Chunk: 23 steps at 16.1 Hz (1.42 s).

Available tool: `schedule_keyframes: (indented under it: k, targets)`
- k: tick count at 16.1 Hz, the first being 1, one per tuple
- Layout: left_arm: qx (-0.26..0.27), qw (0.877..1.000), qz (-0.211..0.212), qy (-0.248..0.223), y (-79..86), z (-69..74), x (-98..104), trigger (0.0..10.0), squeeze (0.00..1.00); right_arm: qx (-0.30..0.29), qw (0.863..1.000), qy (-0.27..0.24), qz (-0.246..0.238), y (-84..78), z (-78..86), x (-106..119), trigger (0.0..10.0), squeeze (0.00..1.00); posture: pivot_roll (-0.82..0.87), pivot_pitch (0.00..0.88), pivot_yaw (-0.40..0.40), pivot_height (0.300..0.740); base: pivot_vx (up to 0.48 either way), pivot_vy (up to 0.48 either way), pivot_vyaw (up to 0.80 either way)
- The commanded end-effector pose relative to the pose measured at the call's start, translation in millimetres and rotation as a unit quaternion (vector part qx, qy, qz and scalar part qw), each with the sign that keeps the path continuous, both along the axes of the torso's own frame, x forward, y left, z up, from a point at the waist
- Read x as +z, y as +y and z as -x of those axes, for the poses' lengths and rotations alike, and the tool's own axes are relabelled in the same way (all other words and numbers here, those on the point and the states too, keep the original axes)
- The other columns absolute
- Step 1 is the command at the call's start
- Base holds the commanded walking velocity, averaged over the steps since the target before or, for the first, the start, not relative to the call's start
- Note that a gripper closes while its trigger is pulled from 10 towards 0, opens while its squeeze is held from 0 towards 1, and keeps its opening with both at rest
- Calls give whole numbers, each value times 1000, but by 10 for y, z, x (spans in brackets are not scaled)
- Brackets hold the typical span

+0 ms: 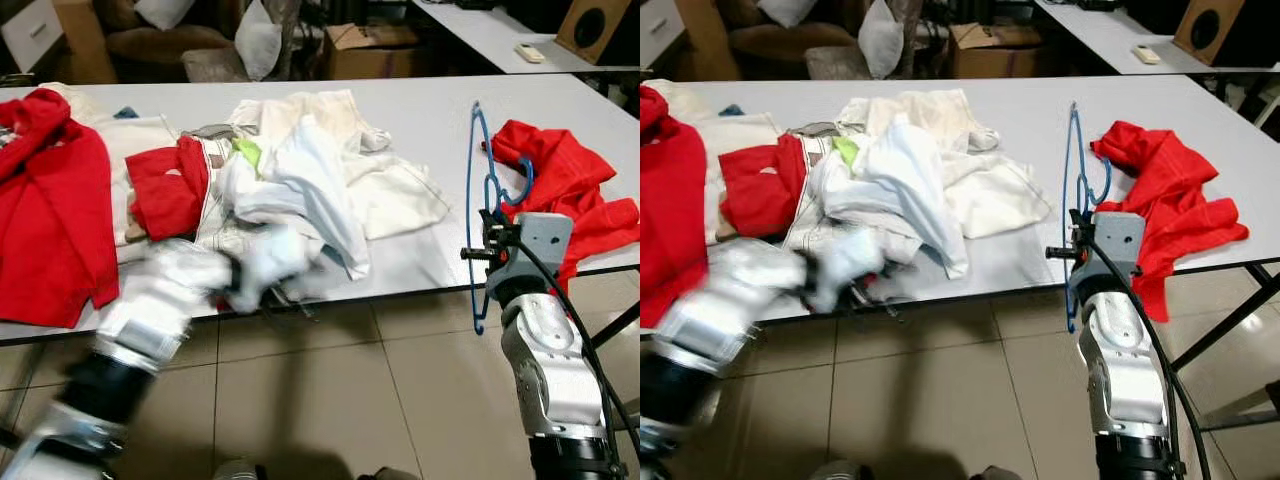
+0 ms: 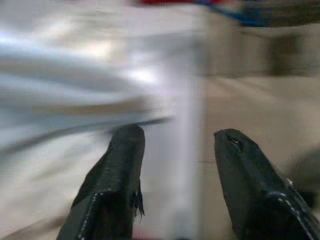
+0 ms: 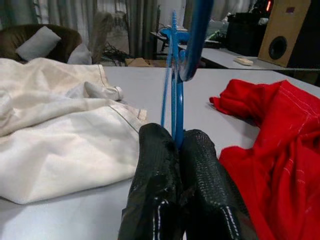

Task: Hang hanger

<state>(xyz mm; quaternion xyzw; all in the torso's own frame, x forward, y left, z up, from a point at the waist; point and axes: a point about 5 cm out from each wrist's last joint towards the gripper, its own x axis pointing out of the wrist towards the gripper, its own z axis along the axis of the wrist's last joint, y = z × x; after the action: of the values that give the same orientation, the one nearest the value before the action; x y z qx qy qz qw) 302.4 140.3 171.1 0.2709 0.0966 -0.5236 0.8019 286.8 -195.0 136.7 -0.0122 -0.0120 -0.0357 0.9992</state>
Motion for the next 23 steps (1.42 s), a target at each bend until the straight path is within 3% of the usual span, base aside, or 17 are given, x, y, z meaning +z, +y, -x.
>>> schedule_keyframes:
  k: [1, 2, 4, 7, 8, 9, 10, 11, 12, 13, 14, 15, 16, 19, 22, 23]
  targets:
    - [39, 997, -3, -60, 127, -101, 211, 10000, 102, 12, 1000, -8, -7, 42, -19, 52, 10000, 0, -51, 0, -57, 740, 0, 0, 0]
    - [97, 991, -15, -95, 293, -202, 303, 10000, 0, 22, 1000, -8, -9, 79, -14, 51, 10000, 0, -48, 0, -54, 740, 0, 0, 0]
    - [166, 975, -41, -139, 500, -306, 378, 10000, 0, 43, 999, -5, -16, 154, 6, 31, 10000, 0, -48, 0, -47, 740, 0, 0, 0]
    - [213, 961, -85, -155, 677, -355, 275, 10000, 0, 55, 998, -4, -23, 212, 35, 13, 10000, 0, -49, 0, -40, 740, 0, 0, 0]
    - [217, 960, -82, -156, 676, -368, 244, 10000, 0, 55, 998, -4, -25, 215, 37, 11, 10000, 0, -49, 0, -40, 740, 0, 0, 0]
    - [224, 958, -74, -160, 664, -392, 226, 8706, 0, 55, 998, -4, -25, 219, 37, 11, 10000, 0, -51, 0, -38, 740, 0, 0, 0]
    - [232, 956, -75, -165, 655, -420, 203, 4275, 0, 56, 998, -5, -26, 222, 37, 12, 10000, 0, -51, 0, -38, 740, 0, 0, 0]
    - [232, 954, -88, -170, 657, -434, 179, 3412, 0, 56, 998, -5, -26, 225, 35, 16, 10000, 0, -54, 0, -35, 740, 0, 0, 0]
    - [229, 954, -93, -171, 656, -445, 163, 1137, 0, 54, 998, -5, -26, 218, 36, 21, 10000, 0, -57, 0, -33, 740, 0, 0, 0]
    - [222, 956, -87, -170, 643, -442, 161, 863, 0, 53, 998, -5, -26, 212, 38, 20, 10000, 0, -58, 0, -31, 740, 0, 0, 0]
    - [216, 958, -81, -168, 630, -434, 166, 1451, 0, 53, 998, -5, -26, 210, 40, 19, 10000, 0, -58, 0, -31, 740, 0, 0, 0]
    - [205, 963, -66, -165, 604, -419, 179, 4941, 0, 52, 998, -5, -26, 209, 41, 18, 10000, 0, -59, 0, -30, 740, 0, 0, 0]
    - [194, 968, -36, -156, 575, -392, 216, 10000, 0, 51, 998, -4, -26, 206, 44, 16, 10000, 0, -60, 0, -29, 740, 0, 0, 0]
    - [200, 970, -16, -135, 610, -371, 212, 10000, 0, 51, 998, -4, -26, 206, 47, 12, 10000, 0, -59, 0, -29, 740, 0, 0, 0]
    - [186, 976, -21, -106, 621, -306, 149, 10000, 0, 51, 998, -3, -27, 209, 45, 9, 10000, 0, -56, 0, -30, 740, 0, 0, 0]
    - [200, 973, -45, -104, 657, -311, 75, 10000, 0, 52, 998, -3, -28, 218, 43, 8, 10000, 0, -53, 0, -32, 740, 0, 0, 0]
